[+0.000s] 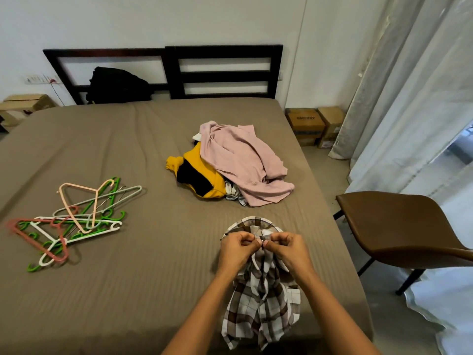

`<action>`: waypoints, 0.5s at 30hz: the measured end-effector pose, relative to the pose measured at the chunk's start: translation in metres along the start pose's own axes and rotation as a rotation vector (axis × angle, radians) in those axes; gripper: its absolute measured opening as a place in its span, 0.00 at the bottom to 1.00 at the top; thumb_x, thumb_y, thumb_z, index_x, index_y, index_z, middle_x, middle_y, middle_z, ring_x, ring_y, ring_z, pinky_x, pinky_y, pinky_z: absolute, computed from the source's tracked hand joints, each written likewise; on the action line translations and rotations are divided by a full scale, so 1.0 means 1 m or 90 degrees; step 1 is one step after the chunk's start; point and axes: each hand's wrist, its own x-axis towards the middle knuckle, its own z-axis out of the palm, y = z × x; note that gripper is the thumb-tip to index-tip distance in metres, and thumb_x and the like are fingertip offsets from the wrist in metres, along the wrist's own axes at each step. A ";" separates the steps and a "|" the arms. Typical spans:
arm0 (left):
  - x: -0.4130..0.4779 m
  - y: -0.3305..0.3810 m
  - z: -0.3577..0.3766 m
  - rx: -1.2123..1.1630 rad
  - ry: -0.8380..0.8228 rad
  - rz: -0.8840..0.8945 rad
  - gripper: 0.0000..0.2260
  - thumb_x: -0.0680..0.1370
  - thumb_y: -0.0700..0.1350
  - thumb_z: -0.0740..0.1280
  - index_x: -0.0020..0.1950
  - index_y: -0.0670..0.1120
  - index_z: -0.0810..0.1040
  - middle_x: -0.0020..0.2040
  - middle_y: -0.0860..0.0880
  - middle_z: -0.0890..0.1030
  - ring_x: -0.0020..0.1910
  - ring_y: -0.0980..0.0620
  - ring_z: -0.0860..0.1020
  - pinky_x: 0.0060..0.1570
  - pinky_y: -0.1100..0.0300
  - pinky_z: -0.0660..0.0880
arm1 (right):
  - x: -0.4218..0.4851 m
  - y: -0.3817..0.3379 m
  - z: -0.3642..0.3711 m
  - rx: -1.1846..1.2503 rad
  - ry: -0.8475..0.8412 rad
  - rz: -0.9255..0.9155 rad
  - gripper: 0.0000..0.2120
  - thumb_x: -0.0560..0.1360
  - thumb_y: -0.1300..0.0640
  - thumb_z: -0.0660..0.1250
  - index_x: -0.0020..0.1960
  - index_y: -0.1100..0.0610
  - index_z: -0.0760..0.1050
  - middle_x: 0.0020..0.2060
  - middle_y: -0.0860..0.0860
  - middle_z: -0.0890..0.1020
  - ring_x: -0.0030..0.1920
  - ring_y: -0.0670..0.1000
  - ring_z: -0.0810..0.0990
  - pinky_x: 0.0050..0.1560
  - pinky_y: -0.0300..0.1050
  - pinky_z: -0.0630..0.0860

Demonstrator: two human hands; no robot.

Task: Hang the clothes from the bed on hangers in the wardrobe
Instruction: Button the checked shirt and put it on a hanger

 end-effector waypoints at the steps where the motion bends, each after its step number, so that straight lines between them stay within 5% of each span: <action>1: -0.001 0.000 0.000 0.009 0.001 0.005 0.01 0.73 0.43 0.73 0.43 0.48 0.82 0.37 0.52 0.83 0.37 0.56 0.81 0.35 0.63 0.76 | -0.001 0.001 0.000 0.005 -0.005 0.001 0.02 0.70 0.65 0.72 0.40 0.60 0.82 0.35 0.54 0.84 0.39 0.52 0.83 0.42 0.45 0.78; 8: -0.005 0.000 0.003 0.021 0.012 0.024 0.05 0.71 0.42 0.74 0.40 0.50 0.79 0.32 0.54 0.80 0.31 0.60 0.78 0.31 0.70 0.72 | -0.002 0.002 -0.002 0.053 -0.020 0.015 0.05 0.71 0.69 0.71 0.40 0.60 0.79 0.35 0.55 0.82 0.37 0.47 0.81 0.36 0.34 0.75; 15: -0.006 0.000 0.000 -0.054 -0.053 -0.034 0.05 0.72 0.40 0.73 0.45 0.40 0.81 0.31 0.51 0.79 0.23 0.65 0.73 0.25 0.72 0.68 | -0.003 0.008 -0.006 0.107 -0.040 0.037 0.07 0.69 0.70 0.71 0.40 0.60 0.80 0.34 0.55 0.82 0.36 0.48 0.81 0.37 0.37 0.76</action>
